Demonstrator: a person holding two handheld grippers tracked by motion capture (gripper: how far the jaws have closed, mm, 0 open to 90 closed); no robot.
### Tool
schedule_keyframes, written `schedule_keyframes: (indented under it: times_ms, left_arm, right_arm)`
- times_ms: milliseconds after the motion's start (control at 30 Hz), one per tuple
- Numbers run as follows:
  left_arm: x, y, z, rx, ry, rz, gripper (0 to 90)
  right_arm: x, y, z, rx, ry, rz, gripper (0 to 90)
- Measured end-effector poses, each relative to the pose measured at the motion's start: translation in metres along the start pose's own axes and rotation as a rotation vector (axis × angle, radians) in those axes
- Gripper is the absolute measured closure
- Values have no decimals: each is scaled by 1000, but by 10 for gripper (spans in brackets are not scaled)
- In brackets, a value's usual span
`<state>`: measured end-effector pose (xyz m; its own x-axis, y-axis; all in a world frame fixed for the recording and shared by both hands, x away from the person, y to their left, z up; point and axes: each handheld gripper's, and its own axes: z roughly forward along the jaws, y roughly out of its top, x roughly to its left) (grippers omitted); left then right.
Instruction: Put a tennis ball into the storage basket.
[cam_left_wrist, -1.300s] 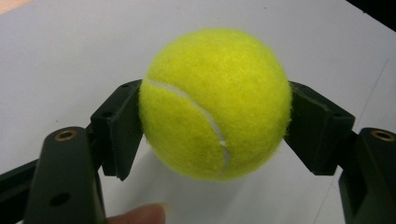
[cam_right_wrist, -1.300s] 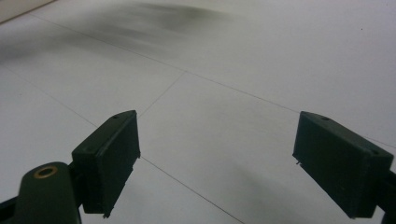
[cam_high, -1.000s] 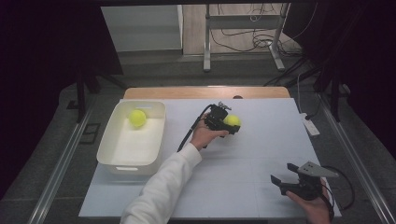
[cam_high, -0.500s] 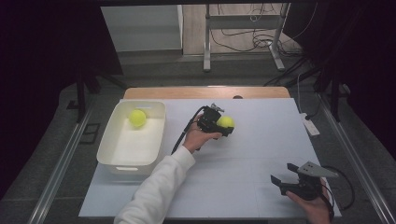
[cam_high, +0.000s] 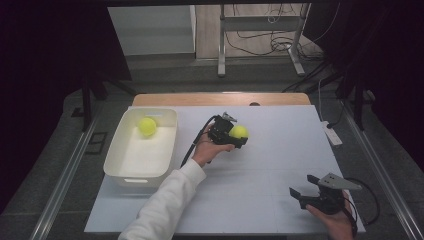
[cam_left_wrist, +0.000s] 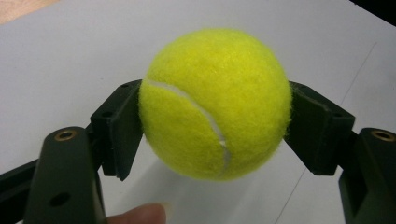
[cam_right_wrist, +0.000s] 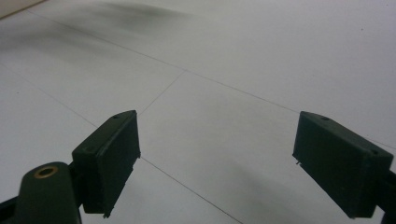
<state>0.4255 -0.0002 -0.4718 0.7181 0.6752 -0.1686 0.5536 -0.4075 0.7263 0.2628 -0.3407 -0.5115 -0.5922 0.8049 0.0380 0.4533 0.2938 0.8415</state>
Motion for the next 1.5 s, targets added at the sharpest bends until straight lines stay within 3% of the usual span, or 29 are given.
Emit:
schedule_keyframes:
  times_ms: [1500]
  left_arm:
    - [-6,-10,-39,-67,12,49,272]
  right_arm:
    - [-1,-1,-1,2,-6,2,149]
